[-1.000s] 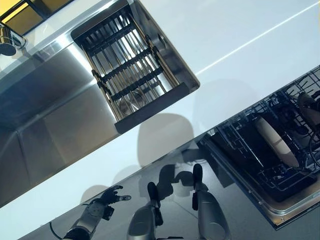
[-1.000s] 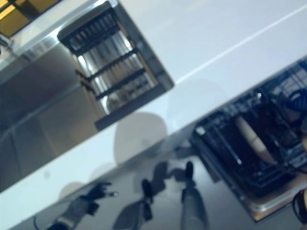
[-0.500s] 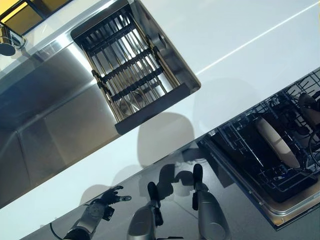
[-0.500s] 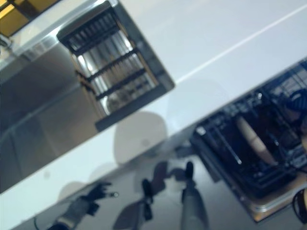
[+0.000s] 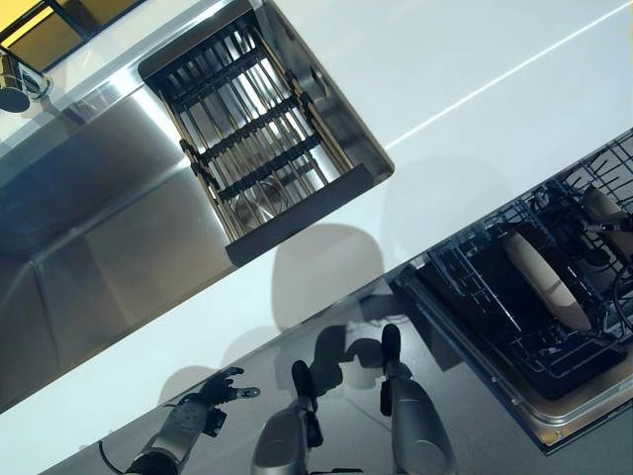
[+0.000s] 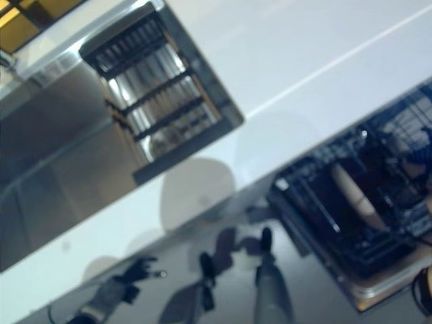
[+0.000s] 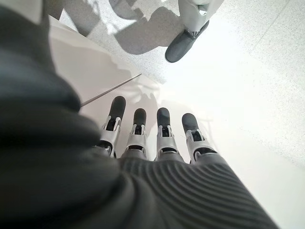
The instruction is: Take plates into dishwasher
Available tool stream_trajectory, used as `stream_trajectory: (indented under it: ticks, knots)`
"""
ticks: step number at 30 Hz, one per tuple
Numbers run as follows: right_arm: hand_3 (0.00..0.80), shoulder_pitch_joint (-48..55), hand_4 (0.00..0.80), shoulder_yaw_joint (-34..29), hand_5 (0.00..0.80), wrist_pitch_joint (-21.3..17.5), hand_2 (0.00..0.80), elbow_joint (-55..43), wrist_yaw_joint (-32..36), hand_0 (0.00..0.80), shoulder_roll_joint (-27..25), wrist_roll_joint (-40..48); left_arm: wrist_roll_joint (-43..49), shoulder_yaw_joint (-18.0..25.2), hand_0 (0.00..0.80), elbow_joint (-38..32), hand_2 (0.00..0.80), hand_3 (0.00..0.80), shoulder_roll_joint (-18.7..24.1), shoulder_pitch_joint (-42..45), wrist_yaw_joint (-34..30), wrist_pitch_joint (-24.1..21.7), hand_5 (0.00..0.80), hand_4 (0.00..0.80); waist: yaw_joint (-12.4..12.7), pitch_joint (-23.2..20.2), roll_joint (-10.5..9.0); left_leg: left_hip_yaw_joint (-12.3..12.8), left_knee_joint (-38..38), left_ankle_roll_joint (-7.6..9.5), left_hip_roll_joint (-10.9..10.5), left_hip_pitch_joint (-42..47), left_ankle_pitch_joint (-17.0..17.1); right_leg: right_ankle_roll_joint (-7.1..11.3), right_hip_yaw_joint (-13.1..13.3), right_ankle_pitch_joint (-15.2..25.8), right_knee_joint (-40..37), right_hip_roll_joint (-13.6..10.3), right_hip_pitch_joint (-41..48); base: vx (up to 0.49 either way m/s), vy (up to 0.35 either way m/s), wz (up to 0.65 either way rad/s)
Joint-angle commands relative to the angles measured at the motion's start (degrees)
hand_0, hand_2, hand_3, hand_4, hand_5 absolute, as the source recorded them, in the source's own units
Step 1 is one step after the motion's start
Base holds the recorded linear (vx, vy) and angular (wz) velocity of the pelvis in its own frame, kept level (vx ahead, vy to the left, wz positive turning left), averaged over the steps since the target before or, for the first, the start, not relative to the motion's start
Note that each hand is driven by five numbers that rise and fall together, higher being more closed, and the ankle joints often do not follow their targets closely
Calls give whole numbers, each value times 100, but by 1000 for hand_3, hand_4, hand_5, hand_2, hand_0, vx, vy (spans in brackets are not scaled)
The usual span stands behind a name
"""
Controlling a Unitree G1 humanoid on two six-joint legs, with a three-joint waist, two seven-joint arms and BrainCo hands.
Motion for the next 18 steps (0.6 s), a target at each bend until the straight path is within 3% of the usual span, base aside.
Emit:
stream_trajectory:
  ticks: [1, 9, 18]
  knots:
    - [0, -44, 0, 266, 0, -22, 0, 20, -298, 0, 81, -233, -176, 90, 0, 81, 0, 0, 362, -385, 240, -159, 0, 0, -131, -332, -396, -171, 63, -220, -16, 96, 94, 189, -345, -607, 91, -190, 554, 0, 0, 0]
    - [0, 134, 0, 81, 0, 67, 0, -720, -664, 0, 20, -130, -183, 161, 0, 18, 0, 0, 329, -259, 260, -123, 0, 0, -195, -361, -440, -140, 2, -213, -16, 194, 88, 195, -325, -604, 76, -172, 611, 4, 12, 0]
    - [0, 1246, 0, -1005, 0, 219, 0, -2224, -891, 0, -28, -166, -58, 372, 0, 116, 0, 0, 218, -70, 356, -146, 0, 0, -418, -488, -699, 21, -72, -179, 49, 362, 54, 232, -219, -575, -3, -76, 745, 6, 4, -1]
